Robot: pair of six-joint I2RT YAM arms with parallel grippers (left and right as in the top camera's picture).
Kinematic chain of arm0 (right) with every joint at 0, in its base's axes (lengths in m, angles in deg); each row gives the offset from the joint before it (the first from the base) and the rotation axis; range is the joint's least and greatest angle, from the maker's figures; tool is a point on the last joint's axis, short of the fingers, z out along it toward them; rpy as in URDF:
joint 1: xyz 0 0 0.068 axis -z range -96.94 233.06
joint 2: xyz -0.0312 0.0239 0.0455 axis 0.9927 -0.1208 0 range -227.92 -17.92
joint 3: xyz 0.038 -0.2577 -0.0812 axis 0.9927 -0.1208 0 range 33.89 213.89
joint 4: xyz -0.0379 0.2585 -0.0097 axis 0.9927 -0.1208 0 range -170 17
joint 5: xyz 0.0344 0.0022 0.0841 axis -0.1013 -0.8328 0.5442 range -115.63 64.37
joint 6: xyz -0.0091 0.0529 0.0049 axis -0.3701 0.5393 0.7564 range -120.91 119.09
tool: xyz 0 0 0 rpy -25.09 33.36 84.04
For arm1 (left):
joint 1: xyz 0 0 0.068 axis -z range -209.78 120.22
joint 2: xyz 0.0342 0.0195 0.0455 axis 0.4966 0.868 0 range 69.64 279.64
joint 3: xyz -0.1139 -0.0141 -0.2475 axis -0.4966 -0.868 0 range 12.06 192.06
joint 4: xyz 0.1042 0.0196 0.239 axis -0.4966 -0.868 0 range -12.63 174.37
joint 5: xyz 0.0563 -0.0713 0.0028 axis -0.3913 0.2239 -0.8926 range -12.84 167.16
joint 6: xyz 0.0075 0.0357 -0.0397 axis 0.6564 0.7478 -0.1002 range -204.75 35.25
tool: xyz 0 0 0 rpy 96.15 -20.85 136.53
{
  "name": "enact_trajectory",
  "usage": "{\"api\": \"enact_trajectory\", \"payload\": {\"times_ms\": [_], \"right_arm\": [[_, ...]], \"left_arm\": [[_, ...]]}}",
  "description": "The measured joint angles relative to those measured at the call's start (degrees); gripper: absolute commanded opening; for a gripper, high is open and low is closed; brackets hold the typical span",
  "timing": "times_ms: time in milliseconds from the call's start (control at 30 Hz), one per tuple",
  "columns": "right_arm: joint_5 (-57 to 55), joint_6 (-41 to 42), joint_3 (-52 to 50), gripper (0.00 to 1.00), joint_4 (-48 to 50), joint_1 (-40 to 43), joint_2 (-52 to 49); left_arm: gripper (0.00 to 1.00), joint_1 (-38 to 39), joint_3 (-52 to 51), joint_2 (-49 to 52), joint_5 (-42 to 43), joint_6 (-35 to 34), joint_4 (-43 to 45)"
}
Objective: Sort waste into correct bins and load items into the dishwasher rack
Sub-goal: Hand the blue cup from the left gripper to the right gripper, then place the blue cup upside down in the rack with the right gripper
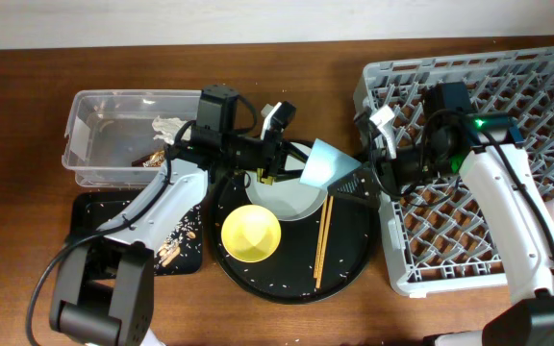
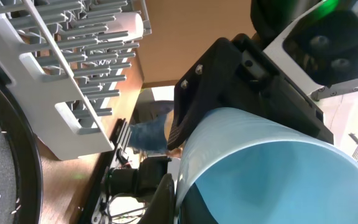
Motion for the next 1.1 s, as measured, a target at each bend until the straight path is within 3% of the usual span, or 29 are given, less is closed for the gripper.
{"api": "enact_trajectory", "payload": {"times_ms": [200,467,500,567,700,933,1100], "right_arm": [[0.1,-0.1,0.0,0.70,2.6,-0.1,0.0],[-2.1,0.9,0.0,0.67,3.0,-0.3,0.0],[-2.1,1.0,0.0,0.65,3.0,-0.3,0.0],[-2.2,1.3,0.0,0.60,3.0,-0.3,0.0],[-5.7,3.7,0.0,0.50,3.0,-0.3,0.0],[-18.3,13.8,4.2,0.50,-0.8,3.1,0.0],[-36.4,27.1,12.0,0.49,-8.7,9.9,0.1]], "left_arm": [[0.01,0.0,0.0,0.0,-0.2,0.0,0.0],[0.00,0.0,0.0,0.0,-1.1,0.0,0.0],[0.05,0.0,0.0,0.0,-1.1,0.0,0.0],[0.25,0.0,0.0,0.0,-1.2,0.3,0.0],[0.35,0.0,0.0,0.0,-3.1,4.0,-1.4],[0.38,-1.6,0.8,-0.2,-22.6,19.5,-23.3],[0.39,-8.7,0.7,-5.0,-41.3,29.2,-40.0]]}}
